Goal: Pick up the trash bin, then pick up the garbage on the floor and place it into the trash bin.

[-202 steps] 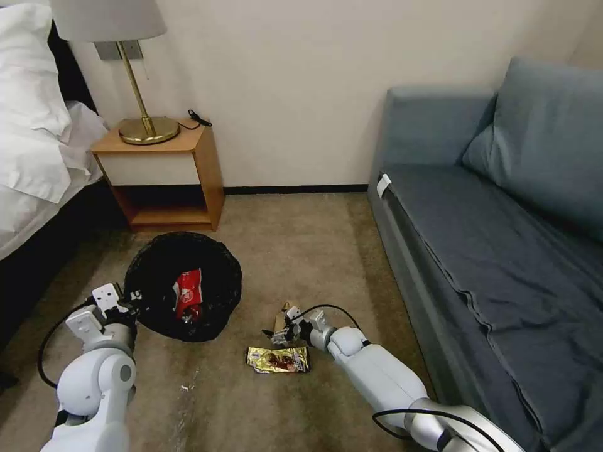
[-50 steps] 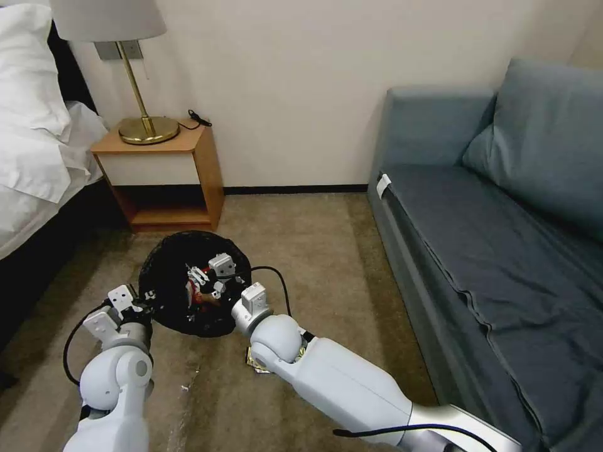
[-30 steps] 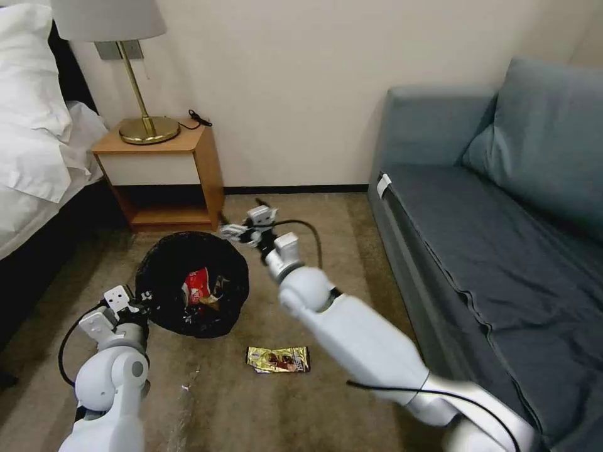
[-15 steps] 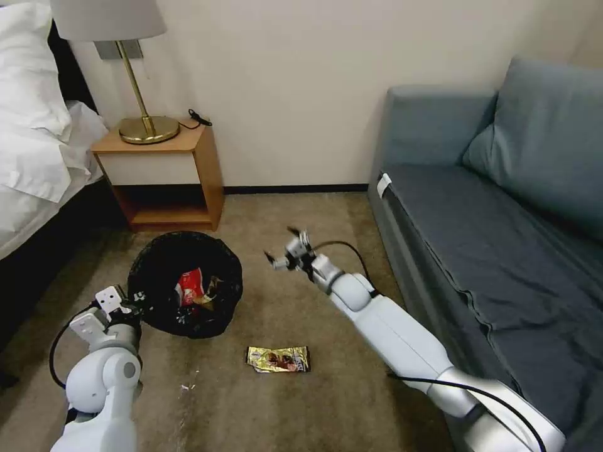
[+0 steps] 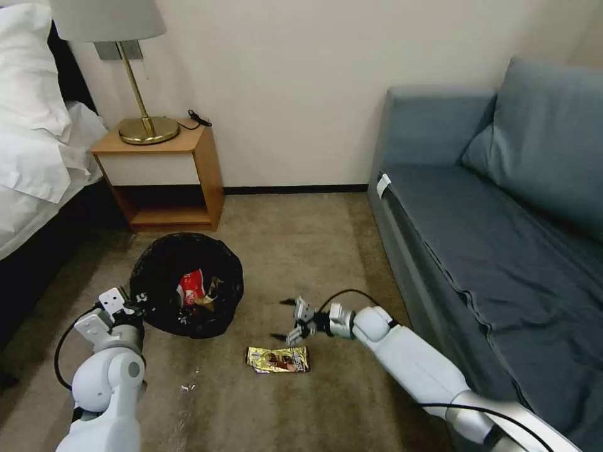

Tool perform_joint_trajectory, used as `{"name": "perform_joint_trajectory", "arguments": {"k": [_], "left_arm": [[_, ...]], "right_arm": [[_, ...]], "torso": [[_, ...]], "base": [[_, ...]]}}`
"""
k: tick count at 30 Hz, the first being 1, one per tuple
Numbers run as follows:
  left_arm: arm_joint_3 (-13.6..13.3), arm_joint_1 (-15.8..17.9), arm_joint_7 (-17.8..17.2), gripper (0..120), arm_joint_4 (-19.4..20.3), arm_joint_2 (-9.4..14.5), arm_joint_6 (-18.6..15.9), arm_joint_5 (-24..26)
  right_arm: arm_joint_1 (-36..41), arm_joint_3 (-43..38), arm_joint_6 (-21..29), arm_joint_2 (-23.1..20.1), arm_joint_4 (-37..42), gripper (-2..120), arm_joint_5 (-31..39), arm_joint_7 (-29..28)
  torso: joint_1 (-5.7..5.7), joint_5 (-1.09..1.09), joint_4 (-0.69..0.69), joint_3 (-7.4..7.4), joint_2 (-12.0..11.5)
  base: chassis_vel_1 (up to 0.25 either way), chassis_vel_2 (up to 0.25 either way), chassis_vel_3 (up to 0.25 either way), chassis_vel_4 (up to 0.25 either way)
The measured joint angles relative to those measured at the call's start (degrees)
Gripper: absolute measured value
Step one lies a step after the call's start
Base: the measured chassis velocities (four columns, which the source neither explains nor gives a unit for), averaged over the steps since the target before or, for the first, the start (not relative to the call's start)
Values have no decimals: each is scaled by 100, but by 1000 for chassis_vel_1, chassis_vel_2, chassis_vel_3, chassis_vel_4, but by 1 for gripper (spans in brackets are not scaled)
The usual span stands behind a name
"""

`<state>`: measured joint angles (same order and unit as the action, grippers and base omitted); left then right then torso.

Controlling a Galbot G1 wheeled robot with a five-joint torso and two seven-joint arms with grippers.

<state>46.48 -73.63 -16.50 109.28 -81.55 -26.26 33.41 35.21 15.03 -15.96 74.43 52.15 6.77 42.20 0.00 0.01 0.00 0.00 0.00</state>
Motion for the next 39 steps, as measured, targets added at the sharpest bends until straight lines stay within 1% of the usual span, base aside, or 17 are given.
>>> {"name": "perform_joint_trajectory", "arguments": {"k": [2, 5, 11, 21, 23, 29, 37, 38, 39], "left_arm": [[13, -48, 6, 1, 33, -16, 1, 0], [24, -73, 11, 1, 39, -24, 19, -12], [23, -98, 26, 1, 40, -42, 93, -91], [4, -123, 61, 1, -21, -87, 175, -127], [11, -102, 29, 1, -44, -95, 237, -154], [20, -76, -18, 1, -44, -96, 266, -154], [2, -79, -78, 1, -19, -115, 282, -169], [-4, -93, -82, 1, -19, -130, 288, -176], [-8, -107, -83, 1, -19, -153, 290, -196]], "right_arm": [[79, -163, -24, 109, -253, 100, -210, 117], [133, -278, -66, 161, -426, 100, -316, 193], [313, -436, -161, 233, -620, 100, -467, 292], [397, -633, -298, 336, -873, 100, -613, 270], [417, -675, -339, 360, -970, 100, -674, 263], [525, -850, -479, 484, -1256, 100, -845, 173], [611, -969, -572, 523, -1393, 100, -993, 152], [624, -998, -613, 530, -1436, 96, -1003, 141], [637, -1030, -649, 539, -1475, 90, -1004, 133]], "torso": [[0, 0, 0, 0, 0], [0, -1, 0, 0, 0], [0, 0, 0, 0, 0], [0, -1, 0, 0, 0], [0, -1, 0, 0, 0], [0, 0, 0, 0, 0], [0, 0, 0, 0, 0], [0, 0, 0, 0, 0], [0, -1, 0, 0, 0]], "base": [[0, 0, 0, 0], [0, 0, 0, 0], [0, 0, 0, 0], [0, 0, 0, 0], [0, 0, 0, 0], [0, 0, 0, 0], [0, 0, 0, 0], [0, 0, 0, 0], [0, 0, 0, 0]]}}
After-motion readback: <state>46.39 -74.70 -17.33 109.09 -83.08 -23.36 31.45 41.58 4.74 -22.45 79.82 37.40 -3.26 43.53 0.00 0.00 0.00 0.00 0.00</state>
